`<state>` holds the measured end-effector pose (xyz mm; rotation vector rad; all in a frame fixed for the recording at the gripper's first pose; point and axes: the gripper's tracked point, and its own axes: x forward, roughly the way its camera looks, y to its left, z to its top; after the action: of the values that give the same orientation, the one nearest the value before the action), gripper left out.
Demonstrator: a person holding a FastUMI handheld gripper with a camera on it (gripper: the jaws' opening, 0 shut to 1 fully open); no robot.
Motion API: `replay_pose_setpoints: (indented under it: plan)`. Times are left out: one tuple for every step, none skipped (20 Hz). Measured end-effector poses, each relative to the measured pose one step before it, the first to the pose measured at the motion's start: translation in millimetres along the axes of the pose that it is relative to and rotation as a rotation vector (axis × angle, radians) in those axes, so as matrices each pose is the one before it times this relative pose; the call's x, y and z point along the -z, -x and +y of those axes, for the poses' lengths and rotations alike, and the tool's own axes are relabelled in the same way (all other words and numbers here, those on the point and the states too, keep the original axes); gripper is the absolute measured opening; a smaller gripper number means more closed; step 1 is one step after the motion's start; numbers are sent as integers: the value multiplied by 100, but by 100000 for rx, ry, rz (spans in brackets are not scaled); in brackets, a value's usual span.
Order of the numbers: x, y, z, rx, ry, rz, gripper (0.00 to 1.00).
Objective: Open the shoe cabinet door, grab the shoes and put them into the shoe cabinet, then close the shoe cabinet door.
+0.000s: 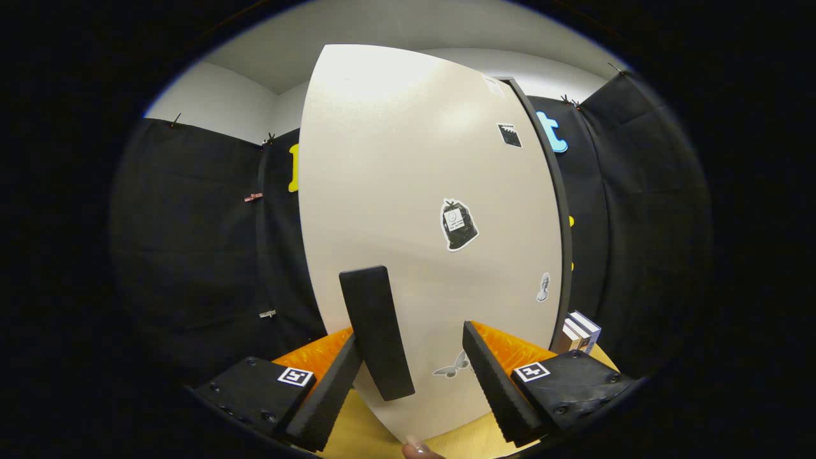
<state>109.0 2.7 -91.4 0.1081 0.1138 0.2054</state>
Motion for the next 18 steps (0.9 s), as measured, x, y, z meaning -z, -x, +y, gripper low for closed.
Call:
replay_pose_setpoints:
  plan:
    - [20, -261, 568, -554, 27, 9, 98]
    - [-5, -393, 689, -816, 173, -381, 98]
    - [-214, -288, 588, -648, 497, -685, 98]
    - [-298, -186, 418, -606, 496, -893, 98]
    - [-229, -116, 379, -344, 383, -1040, 98]
    - [-164, -32, 289, -296, 457, -1055, 98]
    - [-175, -50, 180, 66, 706, -960, 98]
    - [-239, -15, 143, 149, 746, -731, 98]
    - [-19, 37, 93, 372, 778, -500, 98]
    - [-165, 111, 13, 345, 672, -566, 98]
    - [-130, 88, 104, 324, 374, -406, 98]
    - [-81, 69, 4, 292, 270, -466, 98]
    - [-205, 168, 98, 139, 268, -481, 98]
    - [-138, 55, 56, -24, 403, -459, 98]
    - [-98, 141, 110, -18, 488, -421, 98]
    - [-116, 128, -5, -55, 516, -351, 98]
    - [-132, 268, 35, -49, 595, -407, 98]
    - [-27, 93, -8, 6, 389, -258, 98]
